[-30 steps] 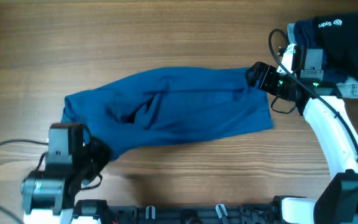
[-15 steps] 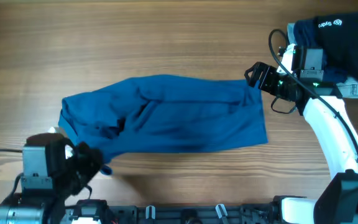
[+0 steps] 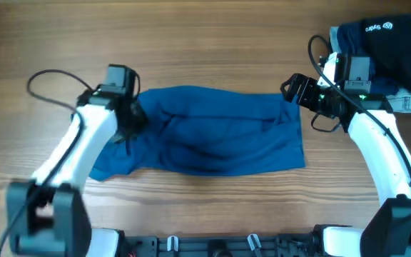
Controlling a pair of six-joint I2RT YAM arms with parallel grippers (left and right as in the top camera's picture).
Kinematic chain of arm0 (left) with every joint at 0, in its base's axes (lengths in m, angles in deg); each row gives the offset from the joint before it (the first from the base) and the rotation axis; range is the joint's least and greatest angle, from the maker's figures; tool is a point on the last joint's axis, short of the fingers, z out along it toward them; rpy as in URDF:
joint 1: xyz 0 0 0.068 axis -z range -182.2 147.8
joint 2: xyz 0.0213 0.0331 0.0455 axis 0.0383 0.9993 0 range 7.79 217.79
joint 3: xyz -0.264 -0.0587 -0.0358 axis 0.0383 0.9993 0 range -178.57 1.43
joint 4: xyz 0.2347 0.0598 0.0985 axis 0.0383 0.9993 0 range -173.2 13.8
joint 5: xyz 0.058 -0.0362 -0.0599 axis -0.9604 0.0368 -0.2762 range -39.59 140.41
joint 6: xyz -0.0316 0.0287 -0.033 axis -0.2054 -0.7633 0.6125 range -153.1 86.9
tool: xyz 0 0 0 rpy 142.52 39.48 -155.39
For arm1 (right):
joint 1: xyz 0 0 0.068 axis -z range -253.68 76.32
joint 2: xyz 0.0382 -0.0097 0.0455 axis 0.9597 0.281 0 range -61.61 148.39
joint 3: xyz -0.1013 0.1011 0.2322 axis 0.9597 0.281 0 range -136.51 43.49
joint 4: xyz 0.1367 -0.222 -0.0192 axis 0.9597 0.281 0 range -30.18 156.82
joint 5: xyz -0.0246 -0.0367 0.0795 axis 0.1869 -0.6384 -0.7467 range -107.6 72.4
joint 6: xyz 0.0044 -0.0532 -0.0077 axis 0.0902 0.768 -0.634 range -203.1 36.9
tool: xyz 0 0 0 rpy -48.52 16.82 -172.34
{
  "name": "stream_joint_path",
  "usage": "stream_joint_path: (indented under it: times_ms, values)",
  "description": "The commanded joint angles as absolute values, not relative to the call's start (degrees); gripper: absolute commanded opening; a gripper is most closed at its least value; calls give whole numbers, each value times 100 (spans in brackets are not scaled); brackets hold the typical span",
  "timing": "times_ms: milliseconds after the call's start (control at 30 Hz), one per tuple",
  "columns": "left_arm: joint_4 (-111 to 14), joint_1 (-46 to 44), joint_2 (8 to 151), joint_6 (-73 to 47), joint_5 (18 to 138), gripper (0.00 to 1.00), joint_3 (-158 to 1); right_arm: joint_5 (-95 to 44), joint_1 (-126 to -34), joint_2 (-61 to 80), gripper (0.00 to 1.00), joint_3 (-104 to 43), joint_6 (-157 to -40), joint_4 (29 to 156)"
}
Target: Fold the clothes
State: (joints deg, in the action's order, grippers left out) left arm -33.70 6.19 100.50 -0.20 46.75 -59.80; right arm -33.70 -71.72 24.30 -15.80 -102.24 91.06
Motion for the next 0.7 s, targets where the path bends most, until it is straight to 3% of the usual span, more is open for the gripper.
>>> stream_joint_path:
  times_ms: [0, 33, 67, 200, 233, 533, 667]
  values:
    - [-3617, 557, 10719, -144, 4354, 35, -6041, -3435, -7174, 2432, 99, -1602, -9944, 9240]
    - [-3656, 500, 10736, -144, 4341, 38, -6041, -3376, -7174, 2432, 99, -1602, -9902, 9349]
    - [-3661, 422, 10645, -144, 4310, 56, -6087, -3379, -7174, 2432, 98, -1602, -9811, 9452]
    - [-3648, 256, 10092, -146, 4279, 96, -6203, -3383, -7174, 2432, 100, -1602, -9367, 9852]
    - [-3656, 203, 9840, -146, 4279, 100, -6222, -3385, -7174, 2432, 99, -1567, -9157, 9913]
    - [-4144, 7, 8551, -441, 4282, 100, -6244, -3374, -7174, 3899, 97, -1451, -8910, 10075]
    - [-4105, 9, 8557, -441, 4282, 100, -6244, -2454, -7181, 4406, 100, -1451, -8969, 10009]
